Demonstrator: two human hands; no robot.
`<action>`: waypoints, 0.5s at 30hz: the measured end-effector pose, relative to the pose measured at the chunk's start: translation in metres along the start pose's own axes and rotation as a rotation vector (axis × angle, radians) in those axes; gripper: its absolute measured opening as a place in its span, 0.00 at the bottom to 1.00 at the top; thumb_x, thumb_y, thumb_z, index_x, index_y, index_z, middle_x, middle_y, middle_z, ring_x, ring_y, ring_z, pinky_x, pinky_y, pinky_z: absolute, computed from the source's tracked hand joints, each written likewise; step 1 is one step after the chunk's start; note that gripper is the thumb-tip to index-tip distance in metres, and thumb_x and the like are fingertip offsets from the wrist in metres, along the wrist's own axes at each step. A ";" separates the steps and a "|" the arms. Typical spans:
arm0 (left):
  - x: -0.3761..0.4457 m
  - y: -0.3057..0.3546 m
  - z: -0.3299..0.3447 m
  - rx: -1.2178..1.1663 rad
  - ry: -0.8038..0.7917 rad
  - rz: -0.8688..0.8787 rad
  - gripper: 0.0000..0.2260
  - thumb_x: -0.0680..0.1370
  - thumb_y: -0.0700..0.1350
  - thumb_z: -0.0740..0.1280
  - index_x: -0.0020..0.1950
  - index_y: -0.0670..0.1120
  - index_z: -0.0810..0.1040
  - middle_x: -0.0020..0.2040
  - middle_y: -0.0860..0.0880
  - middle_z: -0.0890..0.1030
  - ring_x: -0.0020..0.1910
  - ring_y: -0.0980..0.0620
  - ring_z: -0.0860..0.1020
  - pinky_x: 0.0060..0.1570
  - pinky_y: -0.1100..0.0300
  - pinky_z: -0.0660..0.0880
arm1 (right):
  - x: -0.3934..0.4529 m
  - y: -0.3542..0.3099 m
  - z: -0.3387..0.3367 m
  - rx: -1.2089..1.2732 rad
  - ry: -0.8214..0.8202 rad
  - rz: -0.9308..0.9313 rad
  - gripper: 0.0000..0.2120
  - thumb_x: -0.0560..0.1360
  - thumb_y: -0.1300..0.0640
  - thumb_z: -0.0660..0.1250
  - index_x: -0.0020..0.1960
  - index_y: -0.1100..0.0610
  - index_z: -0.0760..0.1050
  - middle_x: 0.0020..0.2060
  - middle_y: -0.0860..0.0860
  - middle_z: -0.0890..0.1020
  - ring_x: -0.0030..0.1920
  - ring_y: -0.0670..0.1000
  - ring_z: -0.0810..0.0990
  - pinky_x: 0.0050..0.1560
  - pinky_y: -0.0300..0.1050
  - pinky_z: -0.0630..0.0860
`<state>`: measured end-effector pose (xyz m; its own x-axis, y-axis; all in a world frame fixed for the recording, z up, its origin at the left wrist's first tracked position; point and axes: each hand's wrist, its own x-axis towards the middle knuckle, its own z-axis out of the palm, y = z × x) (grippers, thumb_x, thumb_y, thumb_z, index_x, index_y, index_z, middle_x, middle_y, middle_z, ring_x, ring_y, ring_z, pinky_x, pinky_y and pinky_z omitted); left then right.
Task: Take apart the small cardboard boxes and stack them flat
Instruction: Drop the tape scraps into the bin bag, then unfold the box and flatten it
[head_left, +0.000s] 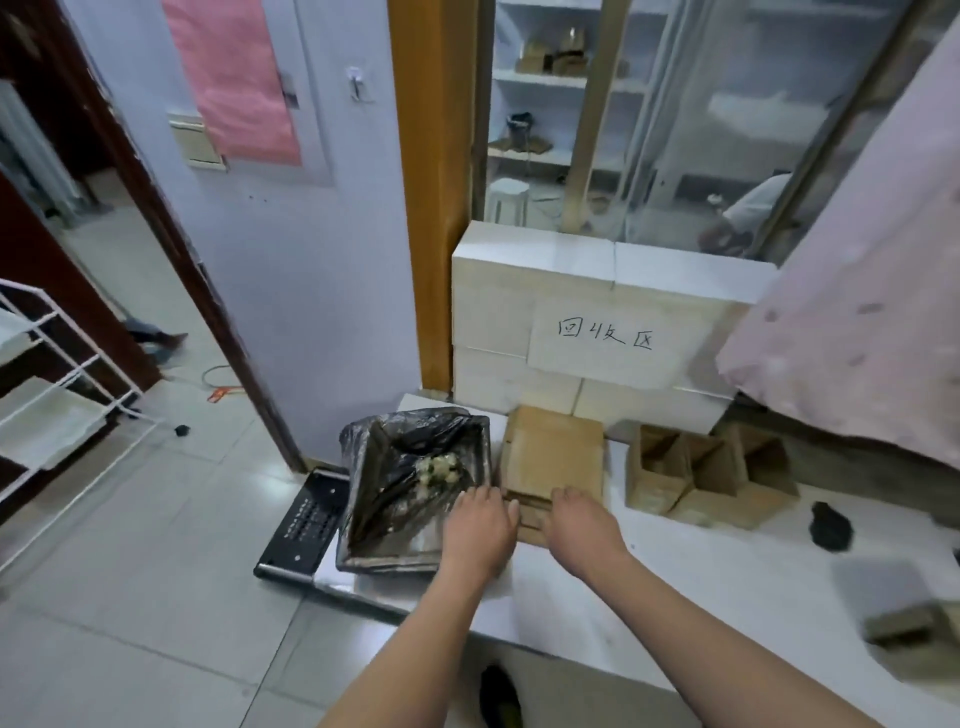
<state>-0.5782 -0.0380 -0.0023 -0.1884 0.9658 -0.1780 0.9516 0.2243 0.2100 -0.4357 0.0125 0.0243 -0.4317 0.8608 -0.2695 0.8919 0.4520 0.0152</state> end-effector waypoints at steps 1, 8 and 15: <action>-0.006 0.011 0.001 -0.005 -0.004 0.022 0.23 0.86 0.54 0.48 0.68 0.41 0.73 0.66 0.41 0.76 0.66 0.42 0.72 0.65 0.51 0.66 | -0.011 0.009 0.000 0.007 -0.004 0.027 0.19 0.83 0.49 0.53 0.67 0.59 0.68 0.62 0.57 0.75 0.60 0.57 0.76 0.59 0.49 0.72; -0.035 0.106 0.013 0.023 -0.041 0.203 0.23 0.86 0.52 0.48 0.73 0.41 0.68 0.71 0.42 0.73 0.69 0.43 0.70 0.67 0.51 0.66 | -0.088 0.087 0.007 0.053 0.057 0.240 0.21 0.84 0.46 0.52 0.69 0.59 0.68 0.63 0.56 0.75 0.63 0.56 0.74 0.61 0.47 0.70; -0.058 0.214 0.027 0.090 -0.063 0.377 0.24 0.86 0.54 0.46 0.75 0.42 0.66 0.72 0.43 0.72 0.70 0.44 0.70 0.68 0.51 0.68 | -0.155 0.175 0.024 0.101 0.094 0.402 0.22 0.84 0.46 0.52 0.69 0.59 0.68 0.63 0.55 0.76 0.63 0.55 0.75 0.62 0.46 0.70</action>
<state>-0.3575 -0.0499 0.0271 0.1914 0.9678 -0.1638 0.9691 -0.1599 0.1876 -0.2092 -0.0477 0.0459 -0.0534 0.9836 -0.1720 0.9985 0.0552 0.0057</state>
